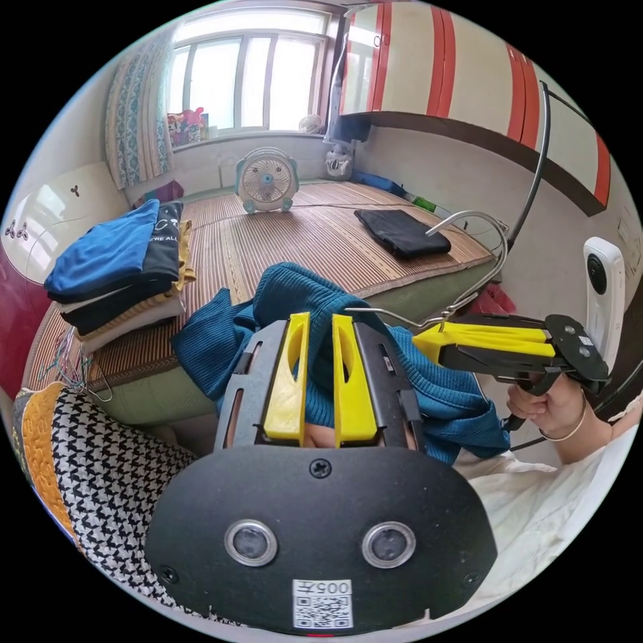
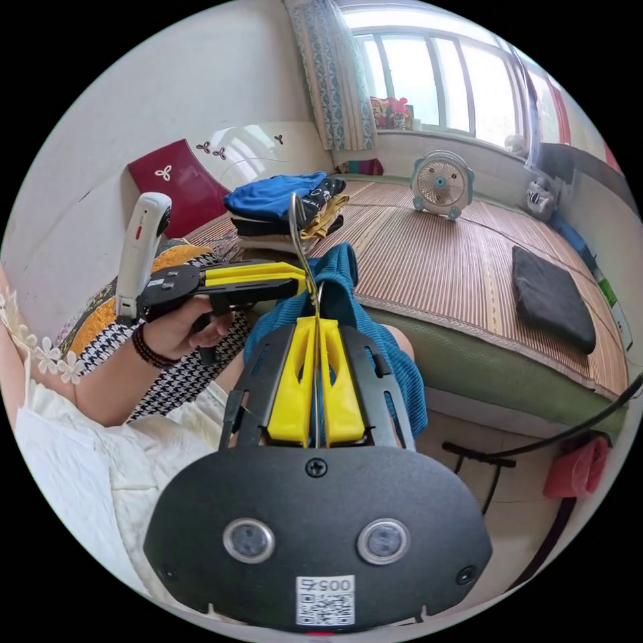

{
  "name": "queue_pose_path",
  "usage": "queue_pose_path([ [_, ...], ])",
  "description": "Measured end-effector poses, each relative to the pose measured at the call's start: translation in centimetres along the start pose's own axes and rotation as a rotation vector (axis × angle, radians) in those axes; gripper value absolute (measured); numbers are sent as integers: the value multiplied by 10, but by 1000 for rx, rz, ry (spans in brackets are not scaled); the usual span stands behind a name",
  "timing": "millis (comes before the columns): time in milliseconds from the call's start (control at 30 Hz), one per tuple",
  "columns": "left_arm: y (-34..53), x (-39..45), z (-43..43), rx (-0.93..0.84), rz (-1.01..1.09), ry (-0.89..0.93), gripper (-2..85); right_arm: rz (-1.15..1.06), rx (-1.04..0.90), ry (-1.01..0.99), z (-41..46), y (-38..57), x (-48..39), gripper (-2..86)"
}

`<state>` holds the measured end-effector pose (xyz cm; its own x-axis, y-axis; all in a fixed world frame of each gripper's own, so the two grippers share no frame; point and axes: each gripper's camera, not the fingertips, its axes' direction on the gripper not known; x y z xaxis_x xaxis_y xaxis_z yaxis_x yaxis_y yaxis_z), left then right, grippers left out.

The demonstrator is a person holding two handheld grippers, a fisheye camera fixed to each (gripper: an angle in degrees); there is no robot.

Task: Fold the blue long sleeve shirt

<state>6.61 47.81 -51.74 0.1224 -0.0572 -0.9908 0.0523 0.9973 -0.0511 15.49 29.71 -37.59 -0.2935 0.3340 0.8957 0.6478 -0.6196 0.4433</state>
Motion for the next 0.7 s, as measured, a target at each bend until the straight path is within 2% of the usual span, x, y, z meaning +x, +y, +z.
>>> queue_pose_path([
  [300,3,6,9,3,10,-43,67,-21,3,-7,1,-35,-46,-16],
  [700,13,-6,-2,94,-43,-147,48,-61,-5,-69,-4,-67,-101,-16],
])
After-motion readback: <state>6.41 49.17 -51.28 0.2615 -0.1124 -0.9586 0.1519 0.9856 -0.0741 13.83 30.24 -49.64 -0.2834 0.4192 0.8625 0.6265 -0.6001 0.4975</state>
